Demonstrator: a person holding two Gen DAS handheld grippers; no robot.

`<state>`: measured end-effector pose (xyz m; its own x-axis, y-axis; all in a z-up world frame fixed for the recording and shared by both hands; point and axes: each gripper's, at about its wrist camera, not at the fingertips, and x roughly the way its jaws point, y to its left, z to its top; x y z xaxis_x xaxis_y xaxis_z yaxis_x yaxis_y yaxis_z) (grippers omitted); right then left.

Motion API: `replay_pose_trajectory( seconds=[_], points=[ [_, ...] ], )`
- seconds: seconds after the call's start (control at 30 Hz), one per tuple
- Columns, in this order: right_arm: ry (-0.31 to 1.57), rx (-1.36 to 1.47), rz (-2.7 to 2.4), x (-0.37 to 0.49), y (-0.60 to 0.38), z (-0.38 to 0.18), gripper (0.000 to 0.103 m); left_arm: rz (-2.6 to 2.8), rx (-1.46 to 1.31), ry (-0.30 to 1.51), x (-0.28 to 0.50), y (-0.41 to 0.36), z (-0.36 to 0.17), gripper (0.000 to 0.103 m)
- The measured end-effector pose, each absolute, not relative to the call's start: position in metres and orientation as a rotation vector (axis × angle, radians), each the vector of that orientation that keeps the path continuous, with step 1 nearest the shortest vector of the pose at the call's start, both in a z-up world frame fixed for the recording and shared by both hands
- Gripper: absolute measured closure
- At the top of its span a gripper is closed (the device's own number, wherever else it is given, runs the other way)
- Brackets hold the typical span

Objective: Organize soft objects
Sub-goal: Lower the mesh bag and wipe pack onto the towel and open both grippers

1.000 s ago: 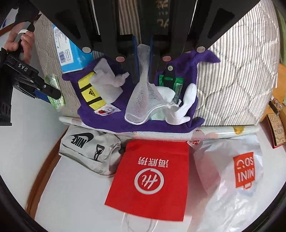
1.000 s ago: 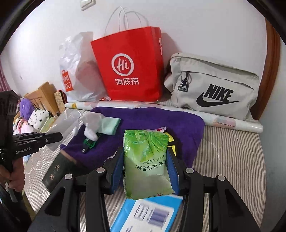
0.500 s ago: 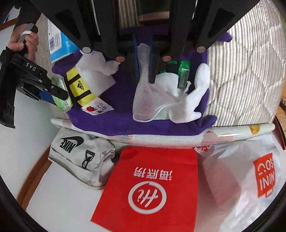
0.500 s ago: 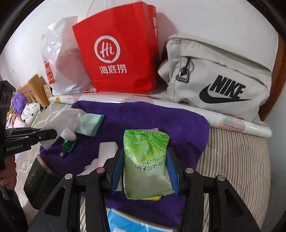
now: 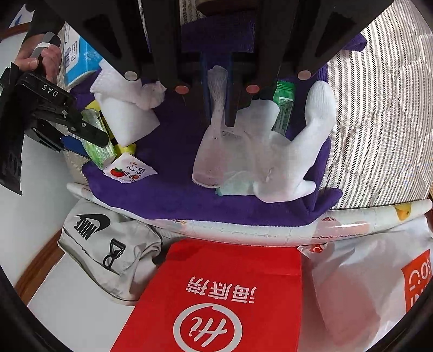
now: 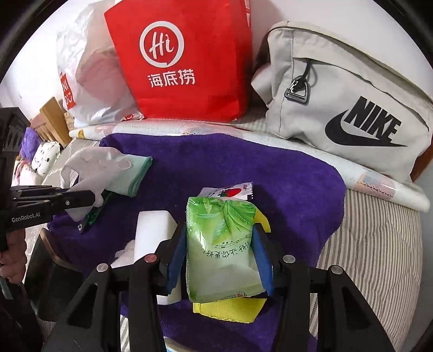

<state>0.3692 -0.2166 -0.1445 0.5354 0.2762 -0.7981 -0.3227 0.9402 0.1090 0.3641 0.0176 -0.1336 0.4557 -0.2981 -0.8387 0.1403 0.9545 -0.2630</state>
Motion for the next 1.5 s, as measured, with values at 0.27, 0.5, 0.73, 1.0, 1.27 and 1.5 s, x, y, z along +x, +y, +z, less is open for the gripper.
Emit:
replay_pose_trajectory(
  seconds=[0.27,0.5,0.73,1.0,1.27,1.5],
  points=[
    [0.977,0.001,0.402,0.368,-0.217,-0.147,0.042,-0.315,-0.156,1.070,0.361,0.014,-0.131,0.045],
    [0.946,-0.009,0.390,0.355,-0.222,-0.135,0.041,-0.298,-0.088,1.031,0.346,0.008,-0.118,0.030],
    [0.933,0.032,0.374,0.337,-0.233,-0.120,0.041,-0.272,-0.085,1.017,0.327,0.014,-0.108,0.030],
    [0.940,0.043,0.329,0.290,-0.239,-0.100,0.041,-0.220,-0.084,0.957,0.290,0.021,-0.087,0.030],
    [0.895,0.057,0.266,0.231,-0.247,-0.069,0.041,-0.149,-0.088,0.901,0.237,0.022,-0.063,0.030],
    [0.847,0.076,0.216,0.171,-0.254,-0.044,0.039,-0.111,-0.029,0.833,0.182,0.007,-0.039,0.030]
  ],
)
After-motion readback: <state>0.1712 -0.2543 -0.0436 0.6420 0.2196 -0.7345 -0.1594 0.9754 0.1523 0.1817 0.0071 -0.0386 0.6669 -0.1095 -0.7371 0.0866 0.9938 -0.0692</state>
